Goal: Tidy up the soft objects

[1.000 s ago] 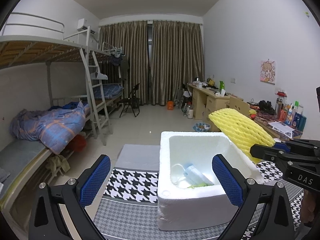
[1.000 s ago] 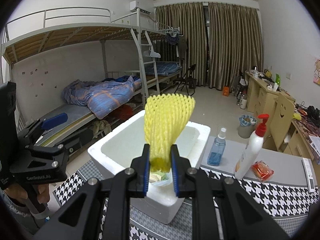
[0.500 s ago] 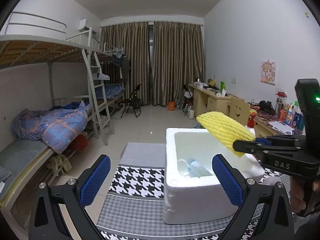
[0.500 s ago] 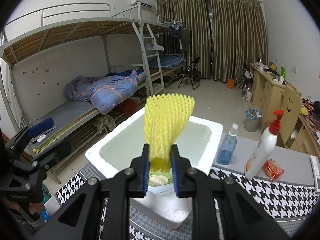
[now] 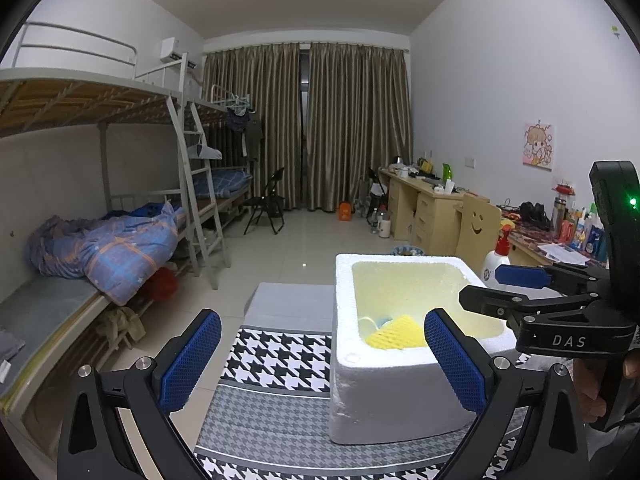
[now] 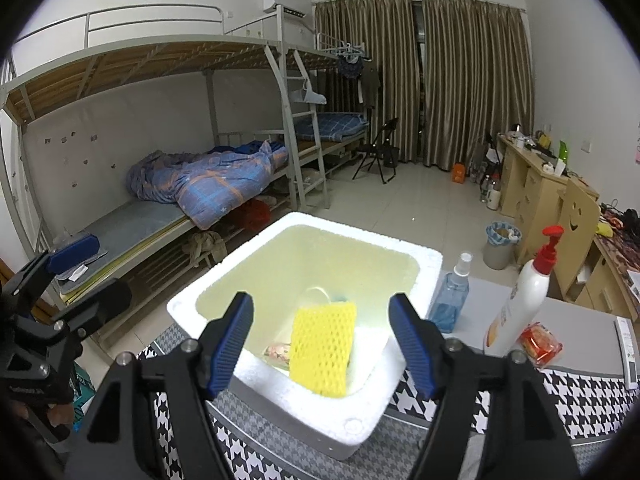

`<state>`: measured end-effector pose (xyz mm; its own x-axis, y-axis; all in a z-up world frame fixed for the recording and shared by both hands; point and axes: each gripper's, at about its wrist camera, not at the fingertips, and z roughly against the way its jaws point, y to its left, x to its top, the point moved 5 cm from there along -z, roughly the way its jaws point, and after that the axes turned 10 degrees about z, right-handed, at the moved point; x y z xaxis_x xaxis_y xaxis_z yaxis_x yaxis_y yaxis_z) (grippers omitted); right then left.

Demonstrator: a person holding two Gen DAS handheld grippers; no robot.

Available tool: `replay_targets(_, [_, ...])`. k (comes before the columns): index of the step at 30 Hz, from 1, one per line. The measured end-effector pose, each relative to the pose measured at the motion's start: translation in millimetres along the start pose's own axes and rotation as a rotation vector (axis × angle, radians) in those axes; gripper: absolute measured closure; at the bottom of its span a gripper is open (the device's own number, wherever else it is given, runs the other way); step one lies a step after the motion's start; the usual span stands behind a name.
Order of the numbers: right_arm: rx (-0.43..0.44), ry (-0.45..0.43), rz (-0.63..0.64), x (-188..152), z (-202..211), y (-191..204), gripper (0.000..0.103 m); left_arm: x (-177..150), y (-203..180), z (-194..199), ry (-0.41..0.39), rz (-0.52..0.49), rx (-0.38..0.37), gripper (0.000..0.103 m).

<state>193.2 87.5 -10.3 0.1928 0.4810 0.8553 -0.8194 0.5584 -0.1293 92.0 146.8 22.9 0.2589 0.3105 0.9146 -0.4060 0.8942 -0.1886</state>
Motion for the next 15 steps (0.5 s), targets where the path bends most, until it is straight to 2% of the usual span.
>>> replay_targets(15, [-0.019,-0.040,-0.002,-3.7,30.4,-6.0,0.023,1.3,-4.7,7.6,-0.003,-0.011,0.007,0.001])
